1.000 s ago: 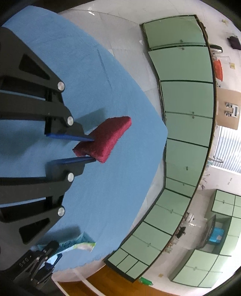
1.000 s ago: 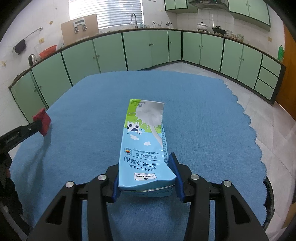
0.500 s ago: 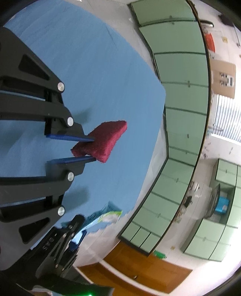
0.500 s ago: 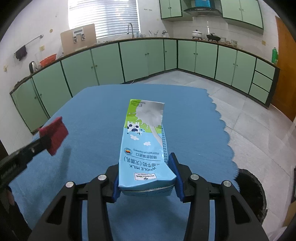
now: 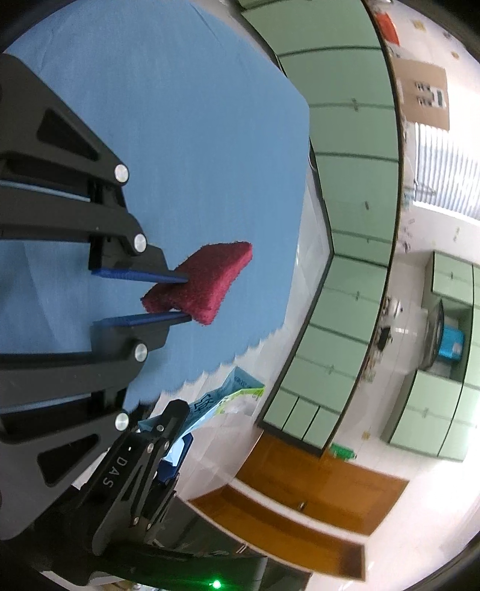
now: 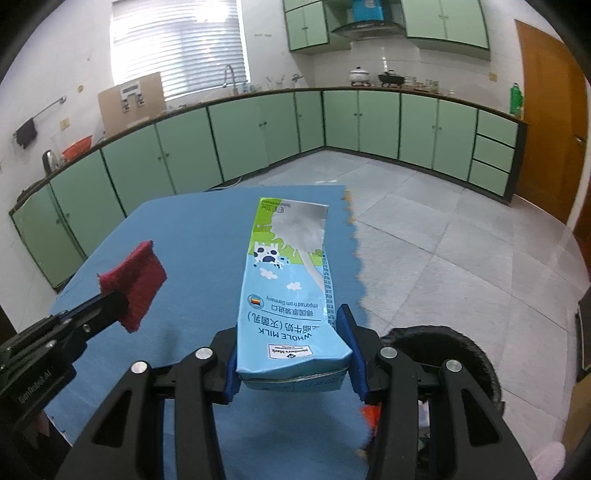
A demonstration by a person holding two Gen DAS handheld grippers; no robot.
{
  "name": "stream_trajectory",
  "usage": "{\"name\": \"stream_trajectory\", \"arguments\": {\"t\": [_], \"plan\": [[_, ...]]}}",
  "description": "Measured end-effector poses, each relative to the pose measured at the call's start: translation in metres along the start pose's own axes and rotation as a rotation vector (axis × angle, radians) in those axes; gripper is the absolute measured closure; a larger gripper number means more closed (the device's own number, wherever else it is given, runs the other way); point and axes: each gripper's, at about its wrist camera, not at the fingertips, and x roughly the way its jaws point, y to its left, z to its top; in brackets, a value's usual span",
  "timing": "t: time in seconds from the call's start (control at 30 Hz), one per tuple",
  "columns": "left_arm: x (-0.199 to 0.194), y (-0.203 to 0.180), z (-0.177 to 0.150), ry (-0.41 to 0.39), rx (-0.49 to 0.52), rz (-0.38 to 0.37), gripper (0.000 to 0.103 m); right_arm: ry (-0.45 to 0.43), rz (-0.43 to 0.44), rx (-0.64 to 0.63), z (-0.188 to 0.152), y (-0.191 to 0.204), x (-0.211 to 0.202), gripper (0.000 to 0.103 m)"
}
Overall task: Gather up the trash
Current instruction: 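Carry the red cloth and milk carton with both grippers over the bin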
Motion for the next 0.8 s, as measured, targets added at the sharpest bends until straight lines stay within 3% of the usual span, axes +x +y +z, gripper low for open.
{"name": "stream_trajectory", "arguments": {"t": [0.6,0.8], "plan": [[0.029,-0.15,-0.026,0.019,0.183,-0.235,0.089,-0.05,-0.188,0.109,-0.021,-0.108,-0.057,0.058],[0.052,-0.175,-0.035,0.056,0.212,-0.283,0.089,-0.033,-0.238,0.137,-0.031,-0.14,-0.06,0.058]]}}
